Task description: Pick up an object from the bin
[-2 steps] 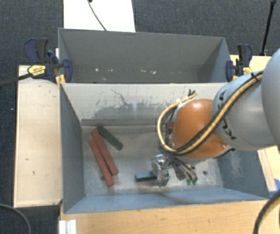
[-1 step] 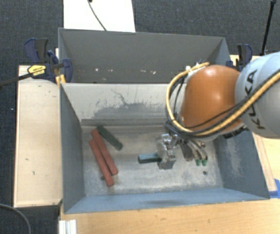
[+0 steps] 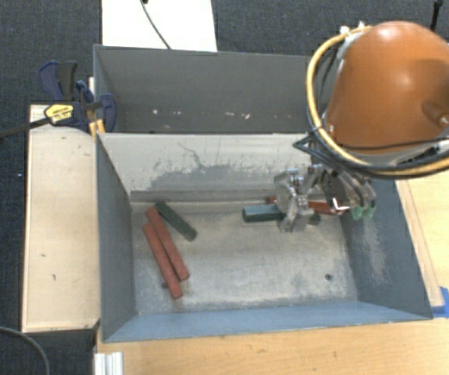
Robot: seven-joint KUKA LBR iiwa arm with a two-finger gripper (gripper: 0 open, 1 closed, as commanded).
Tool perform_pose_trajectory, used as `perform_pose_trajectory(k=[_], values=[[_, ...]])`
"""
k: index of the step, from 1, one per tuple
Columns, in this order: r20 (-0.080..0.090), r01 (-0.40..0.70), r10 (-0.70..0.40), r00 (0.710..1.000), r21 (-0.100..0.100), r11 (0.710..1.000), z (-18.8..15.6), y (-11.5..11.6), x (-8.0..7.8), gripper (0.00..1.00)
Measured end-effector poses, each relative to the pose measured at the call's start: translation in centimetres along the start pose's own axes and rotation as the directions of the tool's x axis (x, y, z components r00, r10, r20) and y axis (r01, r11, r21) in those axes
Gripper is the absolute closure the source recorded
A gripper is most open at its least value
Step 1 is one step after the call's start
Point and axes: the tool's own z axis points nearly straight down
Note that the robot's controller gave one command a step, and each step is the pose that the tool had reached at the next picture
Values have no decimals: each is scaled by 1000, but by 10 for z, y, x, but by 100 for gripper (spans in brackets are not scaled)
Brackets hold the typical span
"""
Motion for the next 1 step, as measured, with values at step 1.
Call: perform_pose_trajectory(k=[1], values=[[-17,-57,57,998,0,998,101,36,-27,100]])
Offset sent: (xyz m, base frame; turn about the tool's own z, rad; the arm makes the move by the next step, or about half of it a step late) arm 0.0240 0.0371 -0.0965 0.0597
